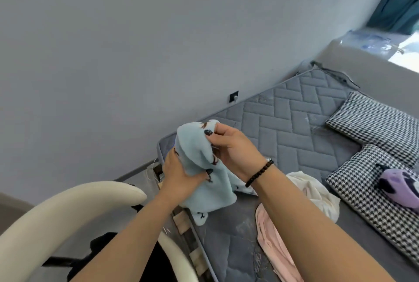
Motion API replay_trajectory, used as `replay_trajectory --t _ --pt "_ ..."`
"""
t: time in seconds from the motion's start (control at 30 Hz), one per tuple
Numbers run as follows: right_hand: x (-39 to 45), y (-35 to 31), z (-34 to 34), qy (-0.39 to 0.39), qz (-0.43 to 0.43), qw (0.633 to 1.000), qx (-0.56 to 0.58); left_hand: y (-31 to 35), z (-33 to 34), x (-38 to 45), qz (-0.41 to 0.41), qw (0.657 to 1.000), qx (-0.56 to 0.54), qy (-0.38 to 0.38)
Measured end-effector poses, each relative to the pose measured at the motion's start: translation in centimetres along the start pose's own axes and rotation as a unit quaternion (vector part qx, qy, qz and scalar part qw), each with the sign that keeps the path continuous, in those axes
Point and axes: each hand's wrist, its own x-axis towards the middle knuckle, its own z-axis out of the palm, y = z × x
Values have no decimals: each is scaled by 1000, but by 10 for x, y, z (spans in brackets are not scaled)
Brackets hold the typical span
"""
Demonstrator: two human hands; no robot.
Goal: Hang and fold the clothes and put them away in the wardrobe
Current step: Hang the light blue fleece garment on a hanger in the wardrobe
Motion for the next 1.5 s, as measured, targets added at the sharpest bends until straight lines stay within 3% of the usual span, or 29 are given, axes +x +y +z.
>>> replay_trajectory --t 0.17,0.3,0.4,0.5,0.63,0.77,0.83,0.97,1.03,1.13,1.23,1.37,1.43,1.5 --pt "-10 -40 41 -34 -56 996 -55 36 -40 -9 -7 996 -79 36" --pt "-14 -54 53 44 -136 986 -85 63 -83 -17 -28 973 -208 99" --pt "-15 -35 48 75 -162 948 -264 83 -118 -27 -32 921 -370 119" --pt "-9 7 45 -8 -85 926 -368 101 -154 -41 -37 869 -474 141" --pt "7 75 57 -113 -2 898 -424 106 -190 -72 -14 862 -478 168" --pt "15 128 94 -121 36 885 -449 110 -232 -114 19 871 -456 181" --pt "21 148 111 -103 45 880 -462 115 -253 -138 30 863 -444 240" --pt "26 179 137 -116 36 821 -557 114 -290 -190 82 841 -373 383" --pt "22 187 157 -109 34 832 -543 104 -310 -216 88 829 -369 410" --pt "19 191 195 -105 45 889 -444 79 -339 -257 54 814 -414 404" --pt "2 191 247 -206 38 898 -387 56 -358 -303 21 811 -400 426" --pt "-58 224 320 -408 25 805 -430 44 -374 -364 13 796 -400 453" --pt "-88 255 350 -407 -15 792 -456 41 -383 -393 18 798 -390 459" --pt "-107 277 372 -337 -35 772 -537 35 -393 -425 21 803 -369 468"
